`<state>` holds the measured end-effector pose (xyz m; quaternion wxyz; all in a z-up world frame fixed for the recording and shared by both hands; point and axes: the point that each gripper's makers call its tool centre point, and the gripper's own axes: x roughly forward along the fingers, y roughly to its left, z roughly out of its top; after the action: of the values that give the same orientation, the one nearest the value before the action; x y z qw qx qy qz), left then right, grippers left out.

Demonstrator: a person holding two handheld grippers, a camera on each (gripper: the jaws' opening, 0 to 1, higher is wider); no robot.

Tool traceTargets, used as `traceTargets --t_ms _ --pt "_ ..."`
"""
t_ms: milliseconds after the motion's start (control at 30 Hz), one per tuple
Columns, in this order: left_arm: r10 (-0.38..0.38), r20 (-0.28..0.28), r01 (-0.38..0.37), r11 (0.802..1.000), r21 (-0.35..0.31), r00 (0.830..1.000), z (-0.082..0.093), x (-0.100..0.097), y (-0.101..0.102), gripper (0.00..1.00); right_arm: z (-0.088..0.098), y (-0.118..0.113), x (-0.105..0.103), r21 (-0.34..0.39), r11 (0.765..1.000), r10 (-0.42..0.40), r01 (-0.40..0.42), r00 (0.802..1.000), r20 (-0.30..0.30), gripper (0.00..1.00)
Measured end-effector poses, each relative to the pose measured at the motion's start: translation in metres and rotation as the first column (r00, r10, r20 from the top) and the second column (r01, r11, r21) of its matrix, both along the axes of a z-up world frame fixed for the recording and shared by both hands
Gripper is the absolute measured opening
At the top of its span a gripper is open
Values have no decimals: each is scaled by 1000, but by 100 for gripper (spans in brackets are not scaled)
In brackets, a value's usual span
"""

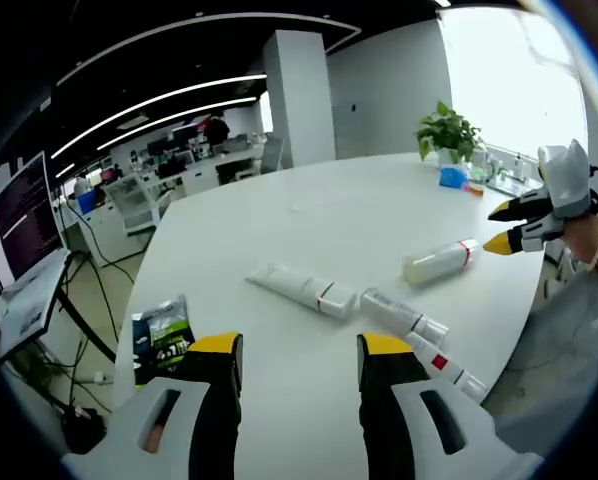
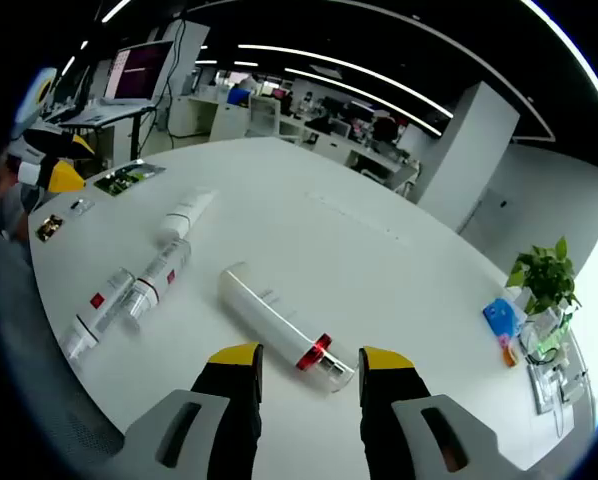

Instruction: Arrange the skincare products in the storage area until every visible bottle or jar stands upright without overlapping.

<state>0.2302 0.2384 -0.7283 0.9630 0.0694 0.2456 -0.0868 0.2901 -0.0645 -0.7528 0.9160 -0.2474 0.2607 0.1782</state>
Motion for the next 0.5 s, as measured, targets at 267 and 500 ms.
traceTargets --t_ms 267,500 --pt "4 2 -4 1000 -4 1000 0 0 1 40 -2 0 -1 -11 1000 3 -3 1000 -6 33" --pt "12 4 -12 1000 -9 1000 1 0 3 40 -3 1 -1 -12 1000 4 -4 1000 -12 33"
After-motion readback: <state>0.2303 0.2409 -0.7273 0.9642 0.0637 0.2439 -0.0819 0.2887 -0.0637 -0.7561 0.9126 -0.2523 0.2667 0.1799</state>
